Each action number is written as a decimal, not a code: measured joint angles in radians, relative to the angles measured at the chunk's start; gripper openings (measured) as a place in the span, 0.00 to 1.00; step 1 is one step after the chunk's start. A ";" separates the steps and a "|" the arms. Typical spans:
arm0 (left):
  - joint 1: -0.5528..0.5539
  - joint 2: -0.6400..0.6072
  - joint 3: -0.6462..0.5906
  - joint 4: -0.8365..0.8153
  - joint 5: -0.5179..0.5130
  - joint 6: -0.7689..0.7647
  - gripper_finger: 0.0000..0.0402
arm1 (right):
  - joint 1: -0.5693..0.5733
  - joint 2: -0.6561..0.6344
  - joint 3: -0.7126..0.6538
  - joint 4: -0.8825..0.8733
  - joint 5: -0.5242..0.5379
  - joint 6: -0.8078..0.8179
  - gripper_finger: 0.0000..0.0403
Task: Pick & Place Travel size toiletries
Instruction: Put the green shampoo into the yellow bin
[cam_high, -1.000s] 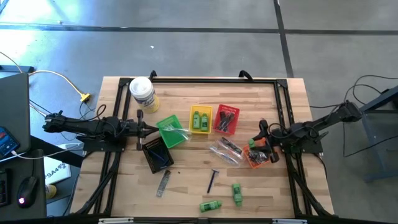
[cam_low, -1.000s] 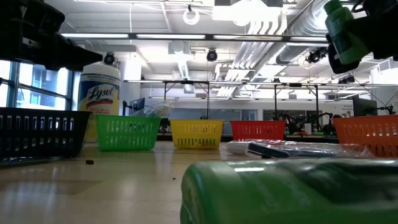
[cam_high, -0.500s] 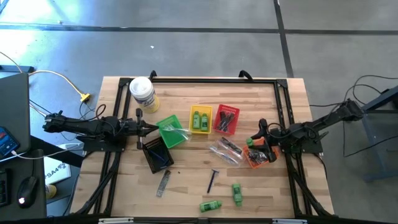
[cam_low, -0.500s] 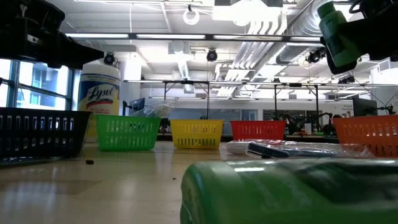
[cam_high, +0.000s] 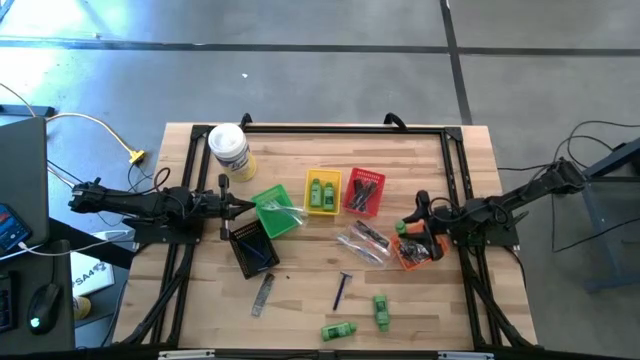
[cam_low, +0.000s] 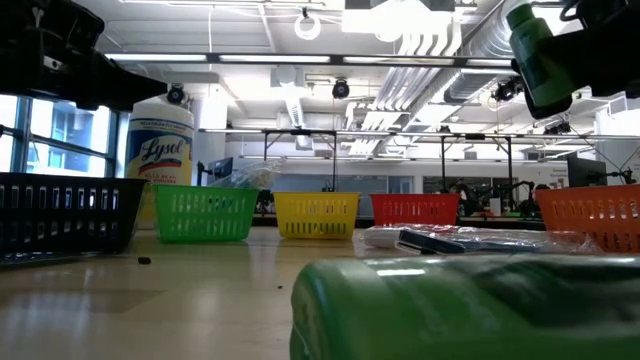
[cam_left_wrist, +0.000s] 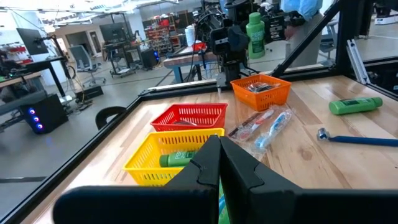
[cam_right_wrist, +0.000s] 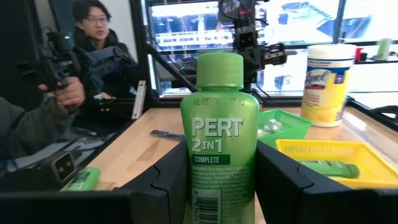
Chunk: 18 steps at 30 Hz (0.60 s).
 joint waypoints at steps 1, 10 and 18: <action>0.000 0.000 0.000 0.000 0.000 0.000 0.00 | 0.000 0.000 0.000 0.000 0.013 0.000 0.35; 0.000 0.000 0.000 0.001 0.000 -0.002 0.00 | 0.000 0.031 0.000 0.032 0.124 0.026 0.35; 0.000 0.000 0.000 0.006 0.000 -0.002 0.00 | 0.000 0.083 0.000 0.098 0.134 0.026 0.35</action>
